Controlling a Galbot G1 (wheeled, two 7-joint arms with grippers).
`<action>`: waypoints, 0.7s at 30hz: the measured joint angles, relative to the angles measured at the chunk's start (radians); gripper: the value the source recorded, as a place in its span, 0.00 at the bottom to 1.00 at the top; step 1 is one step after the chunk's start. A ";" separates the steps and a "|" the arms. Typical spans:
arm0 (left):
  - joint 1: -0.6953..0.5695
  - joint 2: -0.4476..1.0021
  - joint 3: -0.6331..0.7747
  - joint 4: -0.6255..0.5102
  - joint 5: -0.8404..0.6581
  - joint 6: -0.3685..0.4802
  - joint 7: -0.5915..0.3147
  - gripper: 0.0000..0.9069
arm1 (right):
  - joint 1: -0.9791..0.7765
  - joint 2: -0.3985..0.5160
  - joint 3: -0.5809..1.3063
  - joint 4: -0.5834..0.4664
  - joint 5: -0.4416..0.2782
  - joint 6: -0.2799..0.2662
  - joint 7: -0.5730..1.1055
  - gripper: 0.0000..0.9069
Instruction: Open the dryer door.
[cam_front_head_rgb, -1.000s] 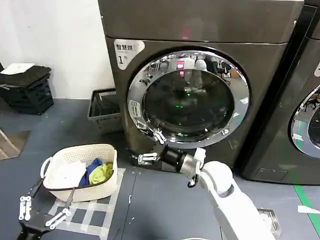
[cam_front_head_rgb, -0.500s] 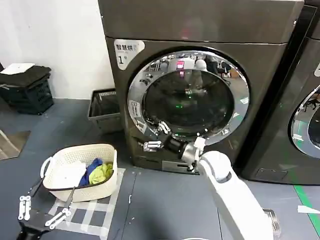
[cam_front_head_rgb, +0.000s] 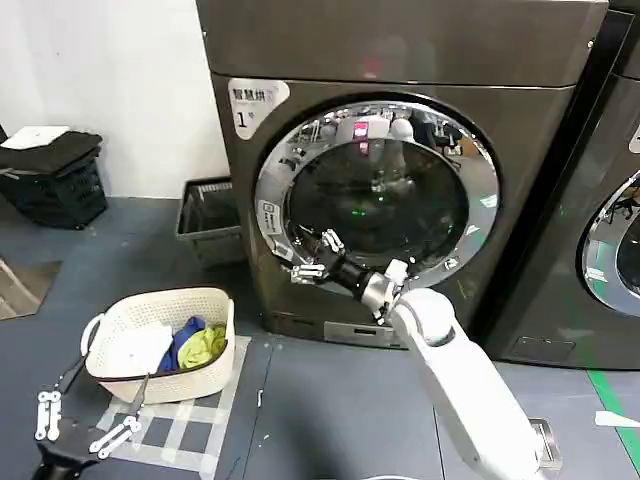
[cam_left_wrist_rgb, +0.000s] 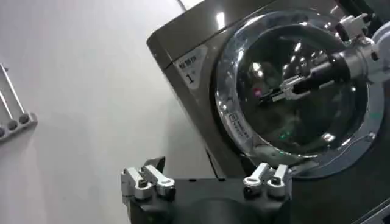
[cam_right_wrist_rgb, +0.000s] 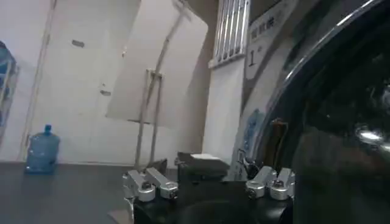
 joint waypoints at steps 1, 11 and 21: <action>0.000 0.000 0.000 0.000 0.000 0.000 0.000 1.00 | 0.006 0.003 -0.001 -0.010 -0.001 0.001 0.000 1.00; -0.001 0.000 0.000 0.000 0.000 0.001 0.000 1.00 | 0.035 0.024 -0.006 -0.070 -0.011 0.005 0.005 1.00; -0.001 0.000 0.000 0.000 0.001 0.001 0.000 1.00 | 0.062 0.047 -0.011 -0.125 -0.027 0.010 0.013 1.00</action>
